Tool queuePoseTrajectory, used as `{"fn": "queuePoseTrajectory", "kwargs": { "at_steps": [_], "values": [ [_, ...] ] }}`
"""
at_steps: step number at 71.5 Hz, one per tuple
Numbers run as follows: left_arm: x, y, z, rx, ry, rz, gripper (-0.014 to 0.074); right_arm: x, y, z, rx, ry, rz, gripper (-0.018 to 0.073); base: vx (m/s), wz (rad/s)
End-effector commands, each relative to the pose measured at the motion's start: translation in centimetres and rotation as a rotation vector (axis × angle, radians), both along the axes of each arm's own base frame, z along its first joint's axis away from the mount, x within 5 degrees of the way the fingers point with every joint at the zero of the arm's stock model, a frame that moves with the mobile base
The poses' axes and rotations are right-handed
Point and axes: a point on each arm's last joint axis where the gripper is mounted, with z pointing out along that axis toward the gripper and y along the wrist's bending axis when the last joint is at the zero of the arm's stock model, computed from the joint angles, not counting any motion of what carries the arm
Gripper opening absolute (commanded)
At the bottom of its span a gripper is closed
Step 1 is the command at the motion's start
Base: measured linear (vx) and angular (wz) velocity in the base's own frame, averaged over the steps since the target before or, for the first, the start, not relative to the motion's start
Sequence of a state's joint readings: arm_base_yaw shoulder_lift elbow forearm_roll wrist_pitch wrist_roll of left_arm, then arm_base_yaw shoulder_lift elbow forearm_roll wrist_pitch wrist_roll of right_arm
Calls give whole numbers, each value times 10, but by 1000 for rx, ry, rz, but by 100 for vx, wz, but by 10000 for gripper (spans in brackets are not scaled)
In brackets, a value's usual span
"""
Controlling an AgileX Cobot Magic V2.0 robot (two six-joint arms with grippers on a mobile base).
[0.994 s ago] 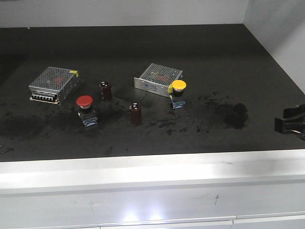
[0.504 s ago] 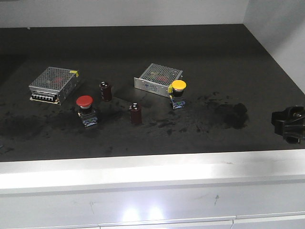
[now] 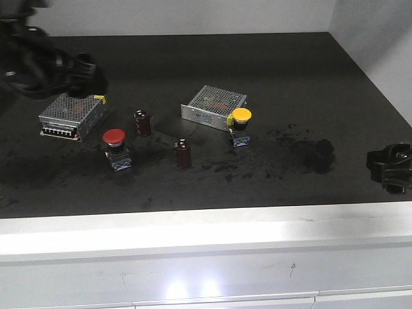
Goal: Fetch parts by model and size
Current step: 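Lower the left gripper onto the red-capped push button and grasp it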
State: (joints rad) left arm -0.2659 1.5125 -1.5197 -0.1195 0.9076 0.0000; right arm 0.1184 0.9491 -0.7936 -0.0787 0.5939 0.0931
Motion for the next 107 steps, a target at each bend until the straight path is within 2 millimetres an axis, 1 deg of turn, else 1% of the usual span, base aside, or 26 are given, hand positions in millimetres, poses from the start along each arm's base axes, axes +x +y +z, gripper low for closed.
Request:
{"fn": "queuePoseTrajectory", "kwargs": {
  "at_steps": [1,2,3,16,29,44,53,61,76,97,107],
  "values": [
    [10,-11,16,-17,-45,17,554,3,0,17,-3,-103,10,557,0,0],
    [13,-13,17,-15,-43,17,554,3,0,17,-3,-102,10,557,0,0],
    [17,-14,13,-7,-30,16,554,3,0,17,-3,-102,10,557,0,0],
    [41,-32,-4,11,58,7,554,3,0,17,-3,-101,10,557,0,0],
    [54,-36,-25,12,134,46,554,3,0,17,-3,-101,10,557,0,0],
    [60,-38,-43,39,209,47,554,3,0,17,-3,-100,10,557,0,0],
    [63,-38,-49,47,224,50,554,3,0,17,-3,-100,10,557,0,0],
    [66,-35,-54,75,232,91,554,3,0,17,-3,-100,10,557,0,0],
    [68,-34,-58,85,242,111,554,3,0,17,-3,-100,10,557,0,0],
    [74,-37,-81,117,330,114,554,3,0,17,-3,-100,10,557,0,0],
    [76,-37,-83,115,326,114,540,3,0,17,-3,-99,10,557,0,0]
  ]
}}
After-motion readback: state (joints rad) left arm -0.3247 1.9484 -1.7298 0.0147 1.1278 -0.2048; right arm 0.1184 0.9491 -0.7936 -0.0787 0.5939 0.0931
